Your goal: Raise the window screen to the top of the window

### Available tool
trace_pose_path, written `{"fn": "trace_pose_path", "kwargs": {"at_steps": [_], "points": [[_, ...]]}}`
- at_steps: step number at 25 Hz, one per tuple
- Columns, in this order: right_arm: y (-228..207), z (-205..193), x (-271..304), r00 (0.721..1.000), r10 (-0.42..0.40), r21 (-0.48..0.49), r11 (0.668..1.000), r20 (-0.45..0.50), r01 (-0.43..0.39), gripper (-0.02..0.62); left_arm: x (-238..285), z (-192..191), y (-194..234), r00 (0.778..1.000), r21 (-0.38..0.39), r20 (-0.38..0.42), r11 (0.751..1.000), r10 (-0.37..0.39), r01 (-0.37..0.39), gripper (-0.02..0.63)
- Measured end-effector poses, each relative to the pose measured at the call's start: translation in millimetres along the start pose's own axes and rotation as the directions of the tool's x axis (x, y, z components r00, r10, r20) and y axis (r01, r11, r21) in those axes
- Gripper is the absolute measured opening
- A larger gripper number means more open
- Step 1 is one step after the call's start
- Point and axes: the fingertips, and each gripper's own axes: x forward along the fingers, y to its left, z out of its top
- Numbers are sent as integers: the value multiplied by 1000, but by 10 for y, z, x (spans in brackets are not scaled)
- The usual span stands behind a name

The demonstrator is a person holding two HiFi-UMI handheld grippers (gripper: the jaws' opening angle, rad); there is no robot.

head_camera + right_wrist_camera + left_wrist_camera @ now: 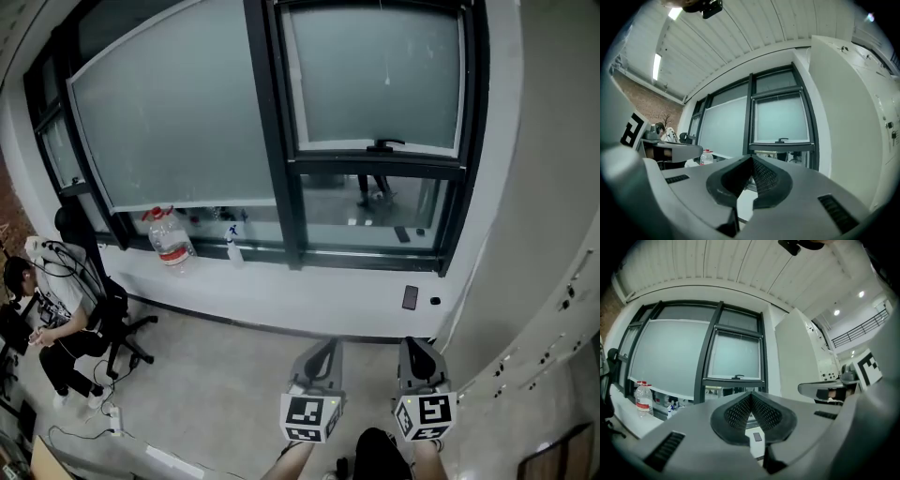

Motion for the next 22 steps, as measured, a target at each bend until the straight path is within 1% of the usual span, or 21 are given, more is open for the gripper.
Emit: {"fn": "trace_pose_path", "kwargs": {"at_steps": [2,4,7,9,12,16,19,22], "points": [[116,82,-210,1000,10,-12,1000,2,-10,8,-192,66,-87,1000,-15,4,1000,0,0,3],[185,138,-442,1000,11,5,1000,3,-11,8,-360,100,-200,1000,-24,2,1000,-5,5,3],[189,245,-756,1000,16,4,1000,16,-16,8,-538,182,-427,1000,-26,13,999,-19,19,3],[162,291,-917,1000,23,-22,1000,19,-22,8,-645,230,-600,1000,-26,17,999,-24,24,3],[150,378,-1288,999,35,-74,997,32,-33,8,-919,240,-885,1000,-45,26,999,-8,9,3],[128,431,-2198,998,41,-63,997,56,-38,7,-1463,129,-1460,1000,-53,15,998,23,-22,3],[40,373,-2926,998,47,-50,998,47,-45,8,-1910,20,-1992,999,-72,-2,996,45,-45,3],[62,322,-3589,998,58,-48,997,30,-57,8,-2400,-15,-2430,999,-77,-9,996,54,-54,3]]}}
